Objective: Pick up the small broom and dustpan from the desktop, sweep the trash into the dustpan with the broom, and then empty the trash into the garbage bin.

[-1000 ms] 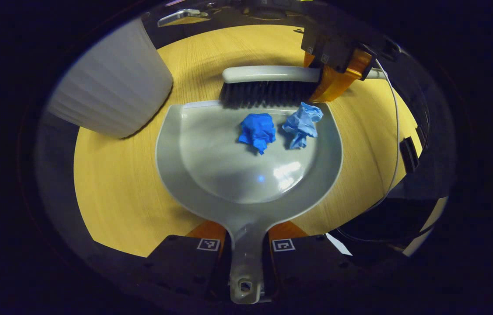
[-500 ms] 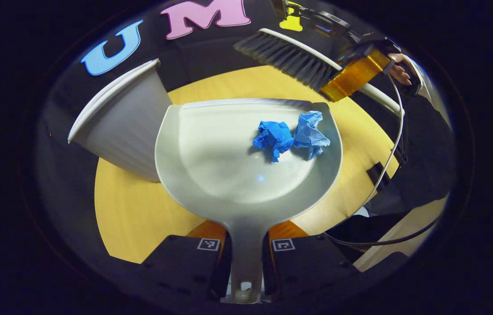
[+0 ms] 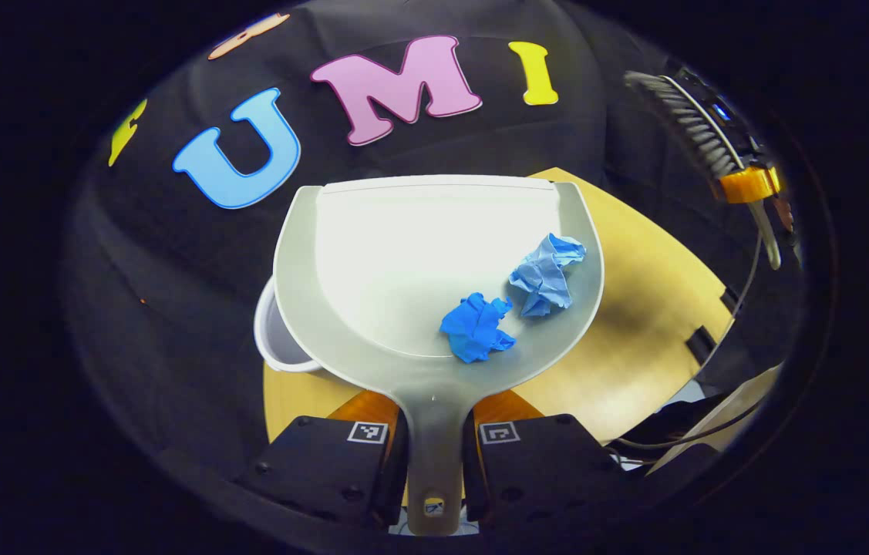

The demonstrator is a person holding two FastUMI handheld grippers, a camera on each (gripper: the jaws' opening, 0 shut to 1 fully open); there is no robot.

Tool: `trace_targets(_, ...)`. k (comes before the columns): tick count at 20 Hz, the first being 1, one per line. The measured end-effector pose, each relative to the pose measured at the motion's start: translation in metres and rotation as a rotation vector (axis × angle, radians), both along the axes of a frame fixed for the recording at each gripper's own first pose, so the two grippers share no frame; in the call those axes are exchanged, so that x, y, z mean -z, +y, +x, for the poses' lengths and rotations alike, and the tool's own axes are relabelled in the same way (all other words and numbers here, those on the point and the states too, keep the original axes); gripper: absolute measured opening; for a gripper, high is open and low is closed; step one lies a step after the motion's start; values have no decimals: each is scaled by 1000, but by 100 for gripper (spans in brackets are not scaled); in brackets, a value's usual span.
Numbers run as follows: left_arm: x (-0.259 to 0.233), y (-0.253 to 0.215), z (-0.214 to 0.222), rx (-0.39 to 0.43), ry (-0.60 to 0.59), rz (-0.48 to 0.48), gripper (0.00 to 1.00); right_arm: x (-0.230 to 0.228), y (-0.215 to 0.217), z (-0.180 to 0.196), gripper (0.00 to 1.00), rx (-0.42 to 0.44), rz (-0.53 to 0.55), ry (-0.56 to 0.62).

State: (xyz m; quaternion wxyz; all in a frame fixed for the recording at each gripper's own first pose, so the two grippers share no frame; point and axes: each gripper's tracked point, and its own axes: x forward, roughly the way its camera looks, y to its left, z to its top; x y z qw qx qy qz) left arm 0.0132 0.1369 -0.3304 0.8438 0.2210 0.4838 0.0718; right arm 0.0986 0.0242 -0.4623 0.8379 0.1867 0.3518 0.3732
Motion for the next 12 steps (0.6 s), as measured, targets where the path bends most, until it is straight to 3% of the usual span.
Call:
trace_targets(5,10,39,14,-102,49,199,27,26,-18,-24,21,54,3,54)
trace_targets(12,-2,42,16,-98,196,505,27,26,-20,-18,21,78,25,80)
